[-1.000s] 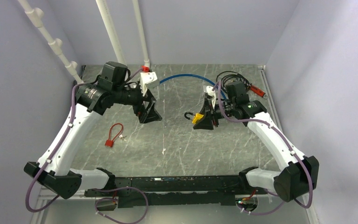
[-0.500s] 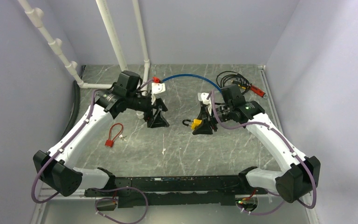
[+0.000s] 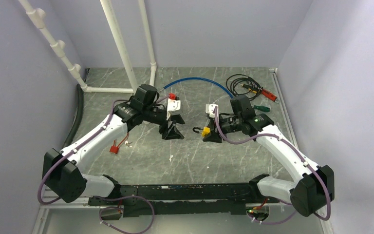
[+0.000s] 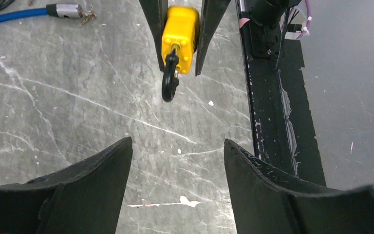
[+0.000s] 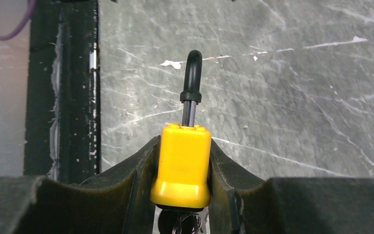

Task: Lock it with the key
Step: Lock the lock.

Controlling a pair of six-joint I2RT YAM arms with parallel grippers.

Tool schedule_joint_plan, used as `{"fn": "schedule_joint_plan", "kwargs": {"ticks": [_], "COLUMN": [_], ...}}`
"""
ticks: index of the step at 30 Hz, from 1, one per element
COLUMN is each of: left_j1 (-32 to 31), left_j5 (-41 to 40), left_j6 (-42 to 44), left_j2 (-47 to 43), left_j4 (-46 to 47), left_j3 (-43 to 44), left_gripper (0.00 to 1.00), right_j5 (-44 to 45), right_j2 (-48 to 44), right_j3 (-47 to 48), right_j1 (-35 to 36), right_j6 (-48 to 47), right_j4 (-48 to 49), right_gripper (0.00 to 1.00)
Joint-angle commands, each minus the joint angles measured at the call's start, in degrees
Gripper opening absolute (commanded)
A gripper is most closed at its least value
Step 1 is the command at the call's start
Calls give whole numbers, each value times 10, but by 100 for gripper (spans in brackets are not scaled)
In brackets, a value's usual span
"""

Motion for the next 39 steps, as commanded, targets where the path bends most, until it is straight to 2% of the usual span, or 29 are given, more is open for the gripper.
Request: {"fn": "schedule_joint_plan", "kwargs": {"ticks": [1, 7, 8, 10, 13, 18, 20, 25, 30, 34, 39], "left_j1": [-7, -7, -7, -7, -7, -8, -10, -35, -71, -78, -81], "left_j5": [-2, -2, 5, 4, -11, 5, 18, 17, -24, -51, -43], "left_j6": [-22, 21, 61, 89, 81, 82, 79, 3, 34, 31, 46], "left_j2": [-35, -23, -15, -4, 7, 28, 27, 9, -11, -7, -19], "left_j4": [58, 86, 60, 26, 14, -2, 14, 88, 78, 82, 88], "left_j3": [11, -13, -3, 17, 36, 67, 57, 30, 5, 3, 2], "left_gripper": [72, 76, 76, 74, 71, 70, 68, 63, 58, 56, 46], "right_j5": [41, -2, -14, -27, -58, -45, -42, -33, -40, -38, -7], "right_j2": [-37, -32, -34, -40, -22, -14, -23, -60, -52, -50, -42], "right_j3": [-27, -6, 3, -7, 8, 24, 14, -9, -10, -2, 15], "right_j1": [6, 6, 5, 5, 6, 6, 6, 8, 13, 27, 56], "right_j6": [26, -9, -28, -27, 19, 9, 3, 5, -59, -35, -43], "right_j4": [125, 65, 41, 64, 85, 69, 66, 77, 45, 64, 53], "right_gripper": [0, 0, 0, 0, 0, 0, 0, 0, 0, 0, 0]}}
